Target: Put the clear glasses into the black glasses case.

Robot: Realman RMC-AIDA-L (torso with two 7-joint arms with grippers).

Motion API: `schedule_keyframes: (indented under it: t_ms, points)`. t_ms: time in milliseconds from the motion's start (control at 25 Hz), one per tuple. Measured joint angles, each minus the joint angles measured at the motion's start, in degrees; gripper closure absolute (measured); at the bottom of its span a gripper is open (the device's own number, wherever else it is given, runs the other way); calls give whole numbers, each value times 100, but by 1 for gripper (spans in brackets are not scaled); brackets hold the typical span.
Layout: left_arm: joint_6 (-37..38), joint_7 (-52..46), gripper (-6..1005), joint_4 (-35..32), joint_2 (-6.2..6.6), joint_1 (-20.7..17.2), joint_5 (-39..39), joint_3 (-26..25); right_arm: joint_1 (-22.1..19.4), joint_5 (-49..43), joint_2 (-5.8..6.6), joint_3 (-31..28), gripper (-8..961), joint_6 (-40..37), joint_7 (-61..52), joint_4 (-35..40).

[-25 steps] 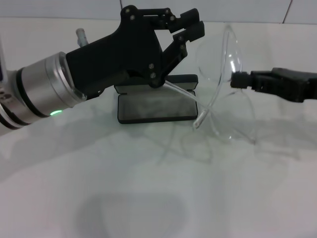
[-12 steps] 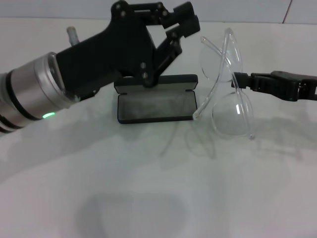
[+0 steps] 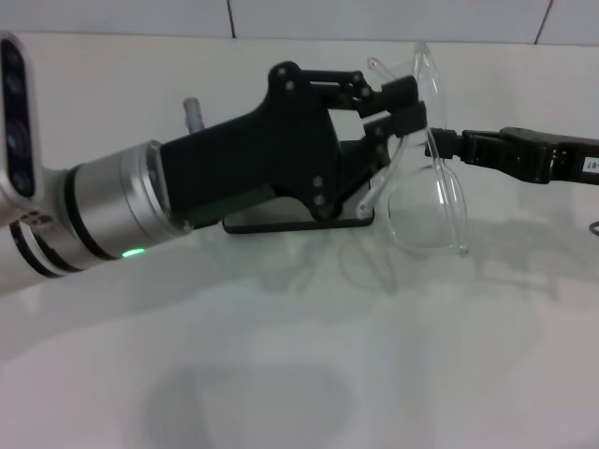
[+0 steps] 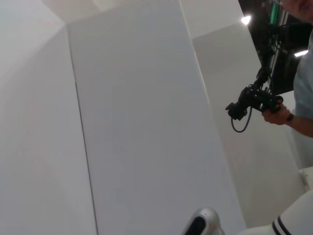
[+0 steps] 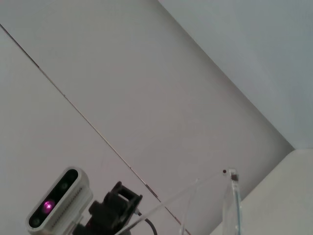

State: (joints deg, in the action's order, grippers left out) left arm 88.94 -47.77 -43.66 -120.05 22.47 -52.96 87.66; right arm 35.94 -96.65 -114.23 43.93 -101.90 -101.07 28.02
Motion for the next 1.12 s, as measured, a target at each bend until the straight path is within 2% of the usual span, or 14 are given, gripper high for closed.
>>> schedule_keyframes:
  t_ms: [440,1120]
  points:
    - [-56,9,839,233,-25,65,153,386,69,99,-94,-8,908,78,-8,-17]
    - [-152,241,833,748,-46,304,582,956,78,467,-109,-16,907,181,-9,-342]
